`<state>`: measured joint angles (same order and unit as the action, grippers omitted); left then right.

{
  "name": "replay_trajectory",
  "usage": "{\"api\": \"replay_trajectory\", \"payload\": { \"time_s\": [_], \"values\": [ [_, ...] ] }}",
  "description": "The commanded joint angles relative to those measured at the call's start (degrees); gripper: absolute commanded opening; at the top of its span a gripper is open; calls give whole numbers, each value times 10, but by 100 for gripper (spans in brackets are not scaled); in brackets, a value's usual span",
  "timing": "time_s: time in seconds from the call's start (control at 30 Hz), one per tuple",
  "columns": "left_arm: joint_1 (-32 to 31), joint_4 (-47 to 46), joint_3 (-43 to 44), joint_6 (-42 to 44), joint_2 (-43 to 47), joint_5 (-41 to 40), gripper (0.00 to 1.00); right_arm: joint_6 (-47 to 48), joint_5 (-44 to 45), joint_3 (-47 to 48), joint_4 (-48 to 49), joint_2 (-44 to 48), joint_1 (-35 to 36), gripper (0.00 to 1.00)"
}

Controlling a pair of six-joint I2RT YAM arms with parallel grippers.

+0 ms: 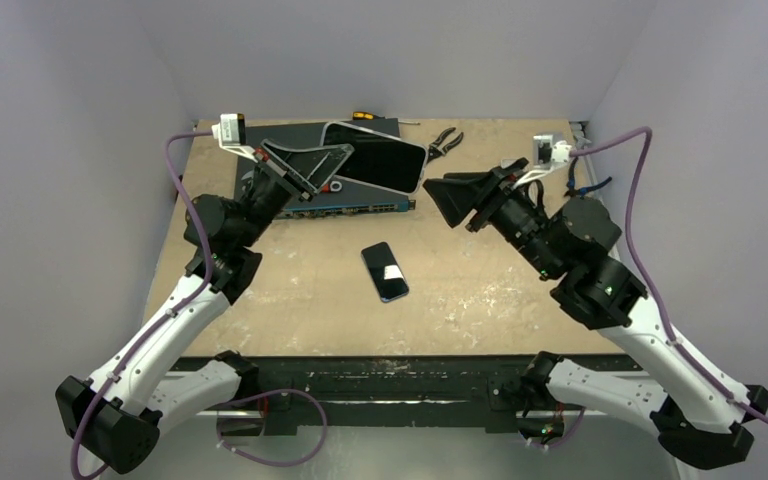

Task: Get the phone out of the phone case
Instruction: Remove the phone case from the phone.

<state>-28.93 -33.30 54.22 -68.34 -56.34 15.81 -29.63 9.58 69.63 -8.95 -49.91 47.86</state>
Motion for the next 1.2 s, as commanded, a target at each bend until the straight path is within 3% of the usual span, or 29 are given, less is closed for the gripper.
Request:
{"api": "replay_trajectory", "payload": {
  "time_s": [0.0,0.47,1.17],
  "values": [
    [2,-47,32,-6,18,-13,0,-3,-19,21,13,-25,-2,57],
    [2,-49,31,-6,21,-13,0,-1,19,29,-20,-38,-2,45],
    [2,-53,32,-9,28,-13,0,-2,61,35,-50,-54,-5,35]
  ]
}}
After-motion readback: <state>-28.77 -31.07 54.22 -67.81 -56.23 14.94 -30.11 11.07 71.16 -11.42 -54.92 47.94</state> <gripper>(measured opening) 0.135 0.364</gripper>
